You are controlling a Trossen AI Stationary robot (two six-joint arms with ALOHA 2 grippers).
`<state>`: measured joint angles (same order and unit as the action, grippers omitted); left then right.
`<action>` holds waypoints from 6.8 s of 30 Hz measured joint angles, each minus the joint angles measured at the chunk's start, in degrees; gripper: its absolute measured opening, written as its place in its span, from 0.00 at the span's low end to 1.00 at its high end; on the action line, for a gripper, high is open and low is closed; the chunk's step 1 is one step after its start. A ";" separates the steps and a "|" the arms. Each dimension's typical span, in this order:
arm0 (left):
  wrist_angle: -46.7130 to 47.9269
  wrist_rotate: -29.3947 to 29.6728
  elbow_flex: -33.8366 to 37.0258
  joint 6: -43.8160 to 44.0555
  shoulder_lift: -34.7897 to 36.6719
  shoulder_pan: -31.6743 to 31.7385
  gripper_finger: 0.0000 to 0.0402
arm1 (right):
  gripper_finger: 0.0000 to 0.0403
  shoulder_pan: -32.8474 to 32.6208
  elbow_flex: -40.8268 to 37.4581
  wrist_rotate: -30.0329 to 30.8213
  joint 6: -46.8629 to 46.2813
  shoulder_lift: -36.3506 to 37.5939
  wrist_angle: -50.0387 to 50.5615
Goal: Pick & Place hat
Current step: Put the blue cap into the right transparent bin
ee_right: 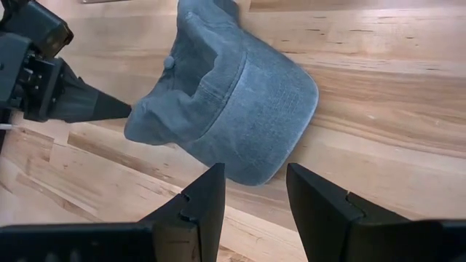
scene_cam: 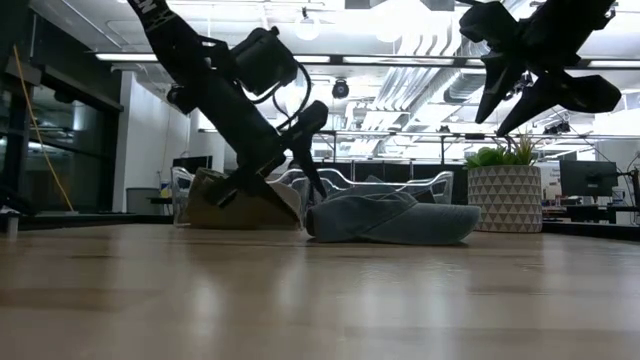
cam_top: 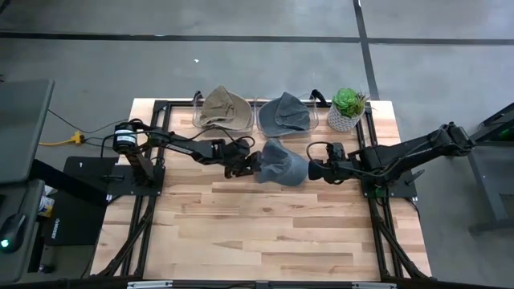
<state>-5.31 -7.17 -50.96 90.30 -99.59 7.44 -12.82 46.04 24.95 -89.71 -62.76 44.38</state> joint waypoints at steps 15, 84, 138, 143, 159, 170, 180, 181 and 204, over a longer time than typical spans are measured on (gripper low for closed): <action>0.31 1.78 0.02 0.07 0.02 -0.46 0.46 | 0.35 0.00 0.00 0.17 0.04 0.02 -0.04; -18.64 -1.57 -0.02 -0.62 -6.54 -1.11 0.00 | 0.35 0.02 -0.02 1.25 2.75 0.02 -2.57; 38.47 3.54 -27.04 -28.57 12.76 -1.11 0.00 | 0.35 0.07 -0.02 -0.34 50.77 0.51 -35.96; 38.46 2.75 -27.04 -28.81 12.74 -1.11 0.00 | 0.35 0.07 -0.02 -3.16 61.04 0.01 -39.35; 37.86 -0.05 -27.04 -29.86 12.70 -1.09 0.00 | 0.35 -0.17 1.33 1.60 80.55 -10.20 -43.50; 33.62 3.60 -27.04 -28.33 12.70 -1.03 0.00 | 0.35 -0.43 7.45 4.25 90.15 -17.97 -43.06; 29.71 7.34 -27.04 -27.00 12.70 -1.01 0.00 | 0.36 -0.74 9.53 5.41 89.71 -18.54 -40.75; 29.23 7.33 -27.04 -26.99 12.70 -1.01 0.00 | 0.36 -0.74 9.53 5.57 89.59 -18.54 -40.19; 21.32 9.70 -27.04 -26.67 12.70 -1.03 0.00 | 0.68 -0.26 9.53 15.64 90.30 -18.54 -43.60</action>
<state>16.01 2.52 -78.00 63.64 -86.89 6.42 -13.08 55.57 40.59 0.59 -81.30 0.78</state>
